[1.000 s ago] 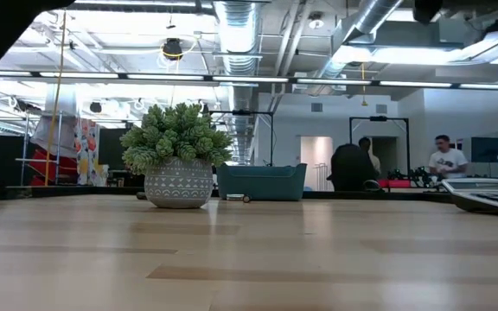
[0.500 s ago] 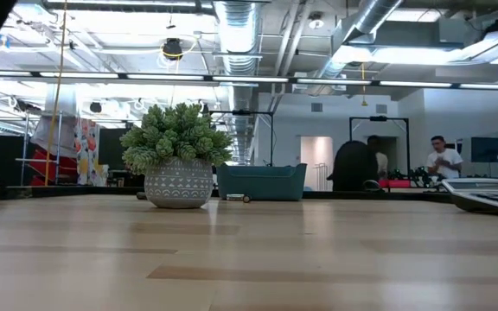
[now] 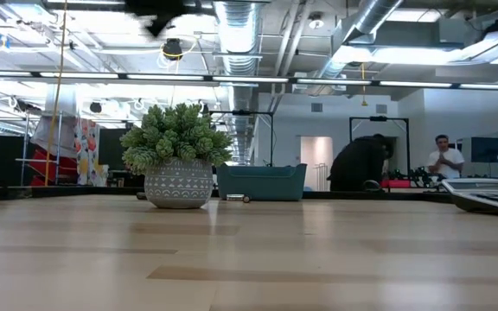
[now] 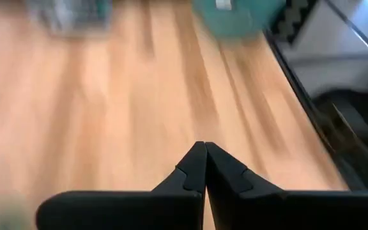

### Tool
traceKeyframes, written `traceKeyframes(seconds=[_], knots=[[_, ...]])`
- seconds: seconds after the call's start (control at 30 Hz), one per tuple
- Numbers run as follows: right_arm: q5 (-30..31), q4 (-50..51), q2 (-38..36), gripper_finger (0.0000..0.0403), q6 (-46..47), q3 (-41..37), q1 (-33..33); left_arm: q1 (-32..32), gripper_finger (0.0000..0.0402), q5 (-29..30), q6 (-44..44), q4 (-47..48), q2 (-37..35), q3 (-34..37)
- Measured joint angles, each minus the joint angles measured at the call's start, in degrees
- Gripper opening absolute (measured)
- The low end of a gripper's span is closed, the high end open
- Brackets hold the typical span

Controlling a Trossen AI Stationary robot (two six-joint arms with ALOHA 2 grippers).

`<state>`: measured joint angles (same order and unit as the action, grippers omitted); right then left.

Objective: Sort batteries
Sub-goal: Put the silver battery into the green bin

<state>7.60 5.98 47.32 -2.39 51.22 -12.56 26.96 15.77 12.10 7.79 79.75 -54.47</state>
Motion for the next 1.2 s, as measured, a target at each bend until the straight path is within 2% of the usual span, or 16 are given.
traceKeyframes(seconds=[0.1,0.23,0.43,0.6,0.67,0.77,0.93,1.1,1.2], knots=[[0.00,-1.38,1.74,0.0215,-0.83,0.00,0.00,4.38,0.0000,-2.09,13.54,12.57,-3.81,0.38],[0.00,-2.86,4.25,0.0215,-1.11,0.00,0.00,10.95,0.0000,-3.71,30.71,20.67,-5.14,0.34],[0.00,-4.81,8.61,0.0215,-1.59,0.00,0.00,18.88,0.0000,-5.06,53.08,29.91,-0.50,0.38],[0.00,-7.57,11.68,0.0215,-3.07,0.00,0.00,21.41,0.0022,-12.26,63.08,34.78,4.92,0.40],[0.00,-8.91,12.81,0.0215,-3.86,0.00,0.00,21.57,0.0037,-13.77,66.25,34.97,6.43,0.40],[0.00,-10.39,13.89,0.0215,-5.92,0.00,0.04,21.51,0.0066,-17.20,66.26,33.25,8.18,0.40],[0.00,-11.16,13.82,0.0215,-6.72,0.00,0.85,21.81,0.0134,-17.00,65.09,28.14,10.07,0.38],[0.00,-10.73,13.80,0.0215,-6.70,0.00,1.91,21.86,0.0208,-15.08,65.37,27.82,10.38,0.21],[0.00,-10.42,13.80,0.0215,-6.70,0.00,2.20,21.93,0.0238,-13.75,65.30,27.67,10.41,0.21]])
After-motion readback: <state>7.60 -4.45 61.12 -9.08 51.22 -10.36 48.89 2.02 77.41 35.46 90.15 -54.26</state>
